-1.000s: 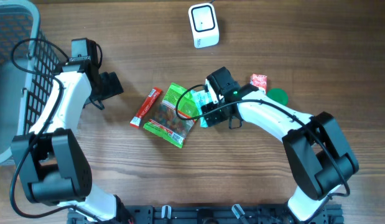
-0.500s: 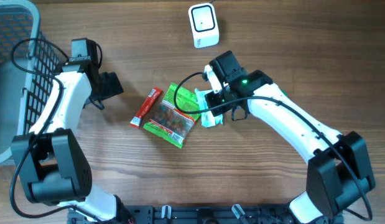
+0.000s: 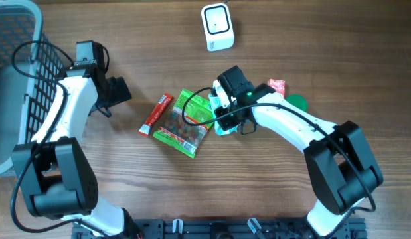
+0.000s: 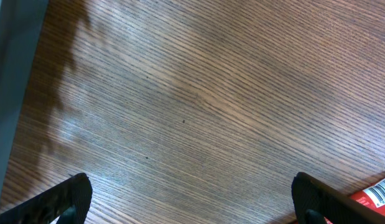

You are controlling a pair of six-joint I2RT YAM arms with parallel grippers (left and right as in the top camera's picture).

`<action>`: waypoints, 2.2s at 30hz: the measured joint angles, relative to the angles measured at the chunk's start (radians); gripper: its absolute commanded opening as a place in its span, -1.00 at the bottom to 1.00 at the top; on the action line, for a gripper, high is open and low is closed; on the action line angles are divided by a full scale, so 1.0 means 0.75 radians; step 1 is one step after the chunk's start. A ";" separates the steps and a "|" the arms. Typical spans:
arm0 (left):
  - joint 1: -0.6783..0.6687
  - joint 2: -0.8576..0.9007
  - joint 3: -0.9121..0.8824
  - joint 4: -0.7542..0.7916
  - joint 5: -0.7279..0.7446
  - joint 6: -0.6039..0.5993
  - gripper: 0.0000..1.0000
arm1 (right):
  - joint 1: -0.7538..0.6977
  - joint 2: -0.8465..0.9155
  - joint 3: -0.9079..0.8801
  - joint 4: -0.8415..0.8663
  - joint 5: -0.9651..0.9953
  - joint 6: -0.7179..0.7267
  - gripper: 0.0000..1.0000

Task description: Scan the item barcode

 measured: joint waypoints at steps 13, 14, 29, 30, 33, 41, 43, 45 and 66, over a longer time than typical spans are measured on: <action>0.000 0.000 0.000 0.000 0.000 0.001 1.00 | 0.004 0.053 0.036 0.002 -0.029 -0.037 0.44; 0.000 0.000 0.000 0.000 0.000 0.000 1.00 | 0.004 0.057 0.041 -0.001 -0.029 -0.042 0.45; 0.000 0.000 0.000 0.000 0.000 0.000 1.00 | 0.005 -0.023 0.154 -0.339 0.042 -0.096 -0.92; 0.000 0.000 0.000 0.000 0.000 0.000 1.00 | 0.005 -0.023 0.142 -0.309 0.041 -0.096 -0.91; 0.000 0.000 0.000 0.000 0.000 0.000 1.00 | 0.005 -0.023 0.078 -0.246 0.041 -0.096 -0.92; 0.000 0.000 0.000 0.000 -0.001 0.000 1.00 | 0.004 -0.059 -0.199 0.103 -0.019 -0.038 -0.89; 0.000 0.000 0.000 0.000 0.000 0.000 1.00 | 0.009 -0.074 -0.219 0.070 0.032 -0.013 -0.91; 0.000 0.000 0.000 -0.001 0.001 0.000 1.00 | 0.013 -0.078 -0.214 -0.055 0.197 0.015 -0.91; 0.000 0.000 0.000 0.001 0.000 0.000 1.00 | -0.037 -0.013 0.045 -0.115 0.004 -0.012 -0.92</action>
